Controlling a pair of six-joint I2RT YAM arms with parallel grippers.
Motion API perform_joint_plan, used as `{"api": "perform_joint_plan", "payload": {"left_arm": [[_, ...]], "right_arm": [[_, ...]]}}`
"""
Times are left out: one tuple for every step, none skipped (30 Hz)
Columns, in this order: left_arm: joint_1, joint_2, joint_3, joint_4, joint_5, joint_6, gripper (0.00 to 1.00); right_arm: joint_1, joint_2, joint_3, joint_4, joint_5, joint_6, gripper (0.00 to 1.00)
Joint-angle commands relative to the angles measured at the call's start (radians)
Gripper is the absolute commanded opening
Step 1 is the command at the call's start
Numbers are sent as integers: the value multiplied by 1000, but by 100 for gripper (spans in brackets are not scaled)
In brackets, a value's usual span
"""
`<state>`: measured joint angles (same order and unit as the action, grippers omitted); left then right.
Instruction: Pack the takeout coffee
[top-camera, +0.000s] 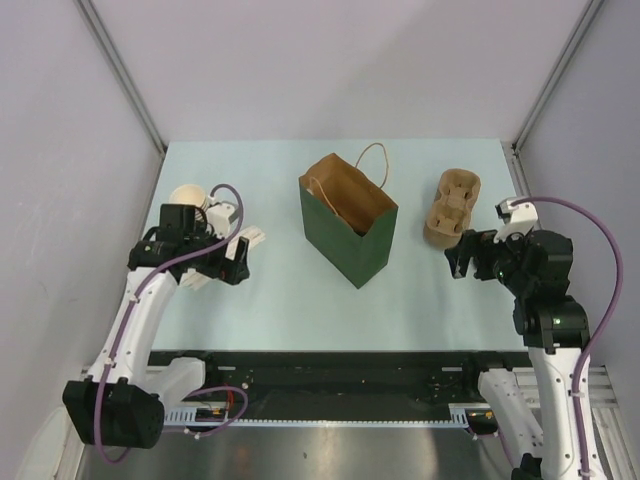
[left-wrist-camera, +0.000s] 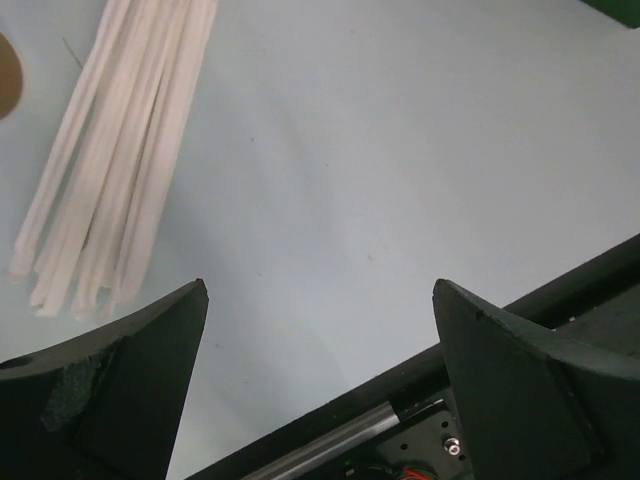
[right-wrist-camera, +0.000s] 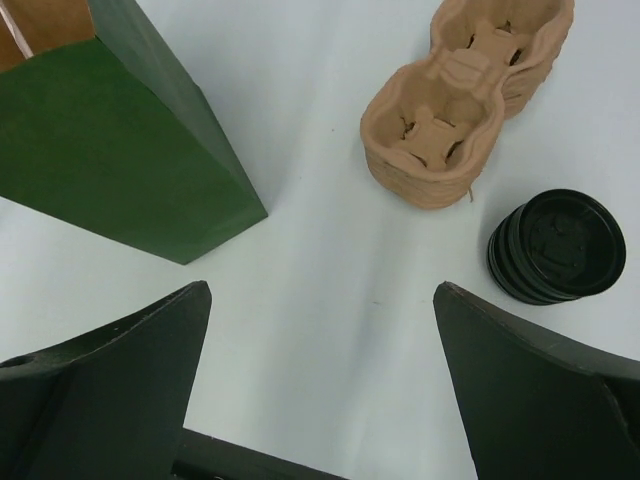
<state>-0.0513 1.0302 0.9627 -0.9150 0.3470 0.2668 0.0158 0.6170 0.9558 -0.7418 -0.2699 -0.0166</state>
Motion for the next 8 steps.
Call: {"api": "perform_joint_plan", "payload": {"left_arm": [[1, -35, -5, 113, -49, 31, 99], [1, -35, -5, 111, -49, 44, 100], [1, -42, -7, 123, -45, 49, 99], [-1, -50, -13, 130, -46, 51, 100], [-1, -55, -13, 136, -51, 42, 100], [-1, -61, -1, 143, -54, 37, 99], [-1, -59, 10, 140, -52, 32, 100], [1, -55, 24, 137, -63, 26, 100]], "right_arm": [[-8, -19, -14, -1, -8, -34, 100], [-8, -17, -18, 4, -11, -36, 99], [-8, -14, -22, 10, -12, -36, 99], [-34, -13, -22, 13, -14, -34, 100], [-39, -11, -22, 21, -21, -29, 100], [-51, -4, -20, 38, -28, -19, 100], [-59, 1, -12, 45, -32, -14, 100], [-63, 6, -5, 54, -40, -6, 100]]}}
